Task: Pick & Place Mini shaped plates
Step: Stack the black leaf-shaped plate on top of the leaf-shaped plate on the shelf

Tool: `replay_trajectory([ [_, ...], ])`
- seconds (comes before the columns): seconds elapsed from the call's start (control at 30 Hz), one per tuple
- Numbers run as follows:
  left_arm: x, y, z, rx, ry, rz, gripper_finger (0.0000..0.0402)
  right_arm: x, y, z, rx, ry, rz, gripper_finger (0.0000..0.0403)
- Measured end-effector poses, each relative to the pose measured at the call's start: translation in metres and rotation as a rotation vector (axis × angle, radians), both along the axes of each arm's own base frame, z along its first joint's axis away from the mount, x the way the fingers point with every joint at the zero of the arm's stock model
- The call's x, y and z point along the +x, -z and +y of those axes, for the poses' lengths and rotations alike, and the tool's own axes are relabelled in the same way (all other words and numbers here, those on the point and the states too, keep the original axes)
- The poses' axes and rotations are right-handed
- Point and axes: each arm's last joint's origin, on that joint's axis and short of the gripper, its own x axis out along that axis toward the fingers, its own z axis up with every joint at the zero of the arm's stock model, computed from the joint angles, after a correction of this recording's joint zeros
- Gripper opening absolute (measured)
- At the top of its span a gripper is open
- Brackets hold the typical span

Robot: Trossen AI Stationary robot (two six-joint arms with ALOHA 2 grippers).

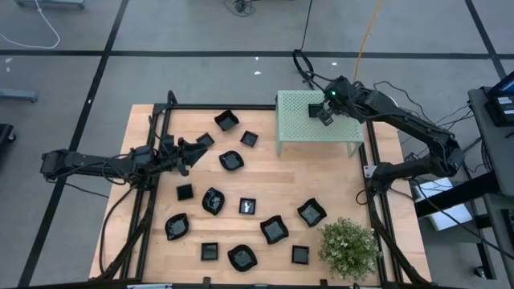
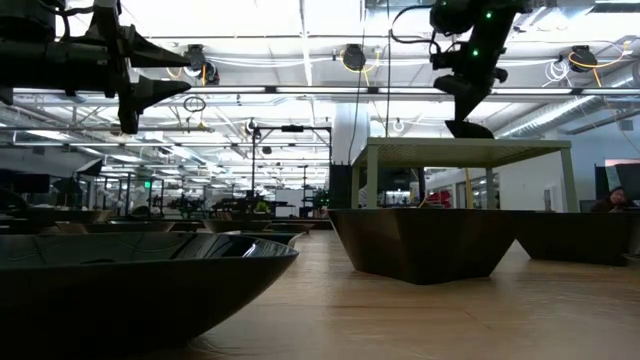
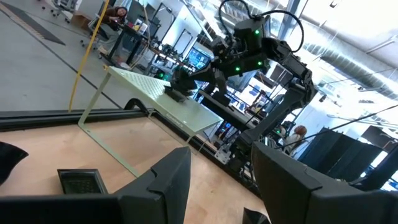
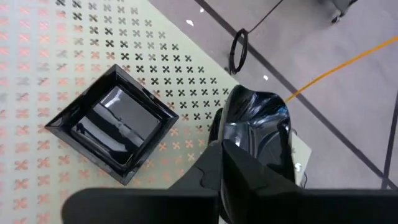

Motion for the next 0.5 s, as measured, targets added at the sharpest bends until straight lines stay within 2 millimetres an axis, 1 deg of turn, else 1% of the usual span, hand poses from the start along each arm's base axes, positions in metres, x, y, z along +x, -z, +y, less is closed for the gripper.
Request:
replay_trajectory([
  [0.07,0.0,0.0,0.0,0.0,0.0,0.0,0.0175,-0.004,-0.002,0.003,0.004,0.0,0.008,0.0],
  [0.3,0.0,0.0,0.0,0.005,-0.006,0.002,0.0175,-0.013,0.002,0.008,0.037,0.013,0.136,0.0],
  [0.5,0.0,0.0,0.001,0.011,-0.051,0.006,0.0175,-0.011,0.001,0.007,0.021,0.01,0.115,0.0],
])
